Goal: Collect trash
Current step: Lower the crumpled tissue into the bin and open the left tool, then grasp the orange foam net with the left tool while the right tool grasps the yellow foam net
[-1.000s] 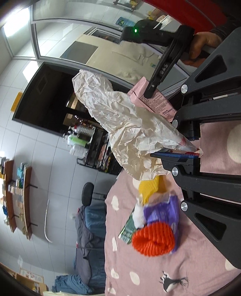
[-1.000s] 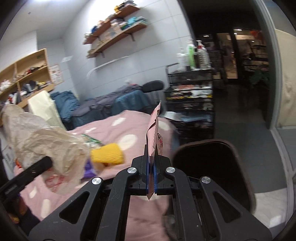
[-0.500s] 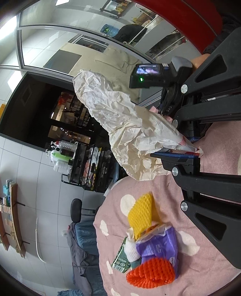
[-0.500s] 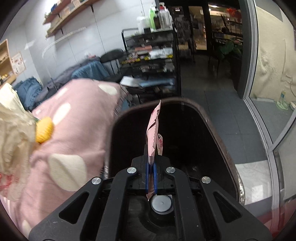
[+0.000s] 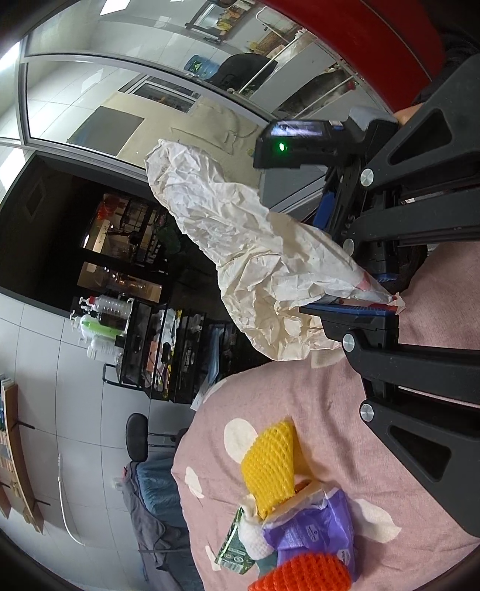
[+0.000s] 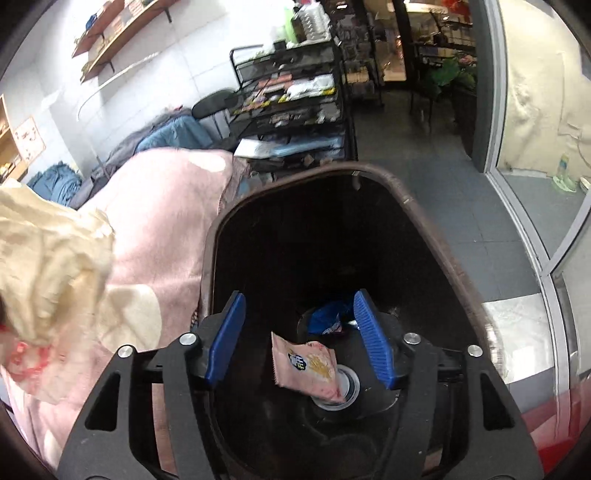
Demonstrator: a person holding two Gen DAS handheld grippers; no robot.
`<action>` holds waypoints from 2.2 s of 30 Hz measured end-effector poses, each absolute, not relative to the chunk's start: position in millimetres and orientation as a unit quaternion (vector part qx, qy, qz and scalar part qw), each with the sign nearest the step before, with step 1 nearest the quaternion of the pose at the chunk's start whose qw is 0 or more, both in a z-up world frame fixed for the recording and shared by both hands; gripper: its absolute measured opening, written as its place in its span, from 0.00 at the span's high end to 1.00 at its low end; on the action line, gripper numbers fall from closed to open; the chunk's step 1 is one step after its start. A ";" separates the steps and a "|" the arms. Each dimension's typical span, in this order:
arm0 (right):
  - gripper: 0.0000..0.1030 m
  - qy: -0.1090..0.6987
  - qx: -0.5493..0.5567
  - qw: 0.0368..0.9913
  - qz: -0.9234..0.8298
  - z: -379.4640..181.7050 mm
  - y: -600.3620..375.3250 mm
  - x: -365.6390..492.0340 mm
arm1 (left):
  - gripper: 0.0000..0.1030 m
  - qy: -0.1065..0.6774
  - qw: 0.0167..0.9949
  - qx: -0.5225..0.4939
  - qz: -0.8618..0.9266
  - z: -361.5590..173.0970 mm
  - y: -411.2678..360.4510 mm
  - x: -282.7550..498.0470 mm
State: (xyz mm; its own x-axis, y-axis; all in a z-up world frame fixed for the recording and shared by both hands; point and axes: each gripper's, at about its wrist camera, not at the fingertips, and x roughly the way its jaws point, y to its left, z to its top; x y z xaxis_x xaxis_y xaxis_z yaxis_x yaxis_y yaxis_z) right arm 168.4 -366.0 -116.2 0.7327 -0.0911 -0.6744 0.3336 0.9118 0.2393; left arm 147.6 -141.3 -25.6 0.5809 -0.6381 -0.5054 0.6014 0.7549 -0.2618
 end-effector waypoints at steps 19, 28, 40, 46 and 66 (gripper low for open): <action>0.23 0.258 0.217 0.916 -0.217 -61.8 -428.1 124.4 | 0.90 0.370 0.848 0.003 -0.379 -45.2 -216.4 185.6; 0.20 0.252 0.219 0.917 -0.216 -55.8 -433.5 119.3 | 0.89 0.403 0.835 0.031 -0.372 -62.3 -239.5 200.7; 0.08 0.232 0.222 0.923 -0.212 -46.9 -430.8 113.7 | 0.15 0.407 0.835 0.057 -0.365 -67.4 -245.6 196.7; 0.05 0.206 0.222 0.930 -0.209 -40.6 -426.7 108.8 | 0.12 0.399 0.840 0.049 -0.364 -65.9 -241.9 195.7; 0.05 0.204 0.207 0.948 -0.128 -42.8 -386.1 120.2 | 0.05 0.281 0.903 -0.035 -0.322 -16.7 -128.7 138.0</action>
